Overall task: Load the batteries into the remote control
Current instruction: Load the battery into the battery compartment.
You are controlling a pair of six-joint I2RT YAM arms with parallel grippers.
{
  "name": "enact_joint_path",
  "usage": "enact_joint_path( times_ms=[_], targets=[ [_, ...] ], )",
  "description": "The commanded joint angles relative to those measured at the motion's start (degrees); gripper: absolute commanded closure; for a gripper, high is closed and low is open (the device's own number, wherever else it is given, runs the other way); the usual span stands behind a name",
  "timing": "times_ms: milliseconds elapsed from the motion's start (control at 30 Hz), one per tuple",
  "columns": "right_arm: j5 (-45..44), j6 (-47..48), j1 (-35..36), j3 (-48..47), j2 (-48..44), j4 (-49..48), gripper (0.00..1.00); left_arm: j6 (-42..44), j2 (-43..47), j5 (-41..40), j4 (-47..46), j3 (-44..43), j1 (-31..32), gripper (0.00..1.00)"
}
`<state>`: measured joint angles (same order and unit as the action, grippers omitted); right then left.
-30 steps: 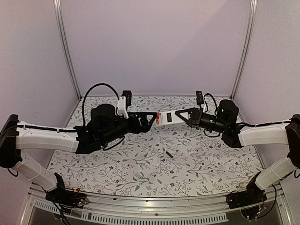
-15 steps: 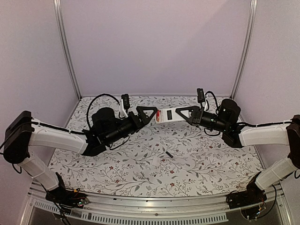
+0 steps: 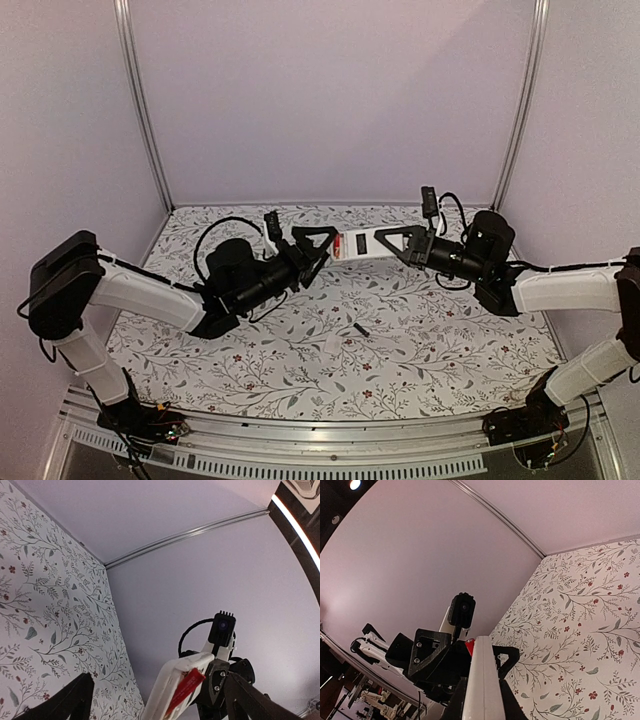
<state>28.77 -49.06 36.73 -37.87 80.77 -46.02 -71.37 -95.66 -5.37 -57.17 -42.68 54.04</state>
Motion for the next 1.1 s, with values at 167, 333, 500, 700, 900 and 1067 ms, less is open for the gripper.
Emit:
enact_joint_path(
  times_ms=[167, 333, 500, 700, 900, 1067],
  targets=[
    [-1.98, 3.56, 1.00, 0.25, -2.46, 1.38, 1.00, -4.30, -2.47, -1.11, -5.78, -1.01, 0.10, 0.11],
    [-2.69, 5.01, 1.52, 0.07, -2.63, 2.58, 1.00, -4.30, -2.52, -0.71, -5.56, -1.77, 0.28, 0.12],
    [-3.18, 5.55, 1.75, -0.01, -2.64, 2.69, 1.00, -4.57, -2.86, -0.78, -4.87, -2.23, 0.36, 0.13],
    [-3.33, 5.64, 1.79, -0.19, -2.99, 2.48, 1.00, -5.51, -3.89, -0.61, -4.81, -2.70, 0.49, 0.15],
    [-3.46, 5.80, 1.82, -0.19, -2.99, 2.34, 1.00, -5.79, -4.43, -0.35, -4.50, -3.21, 0.80, 0.18],
    [-3.29, 5.58, 1.79, -0.10, -2.90, 2.10, 1.00, -6.40, -4.77, -0.64, -5.93, -3.01, 0.80, 0.22]
  ],
)
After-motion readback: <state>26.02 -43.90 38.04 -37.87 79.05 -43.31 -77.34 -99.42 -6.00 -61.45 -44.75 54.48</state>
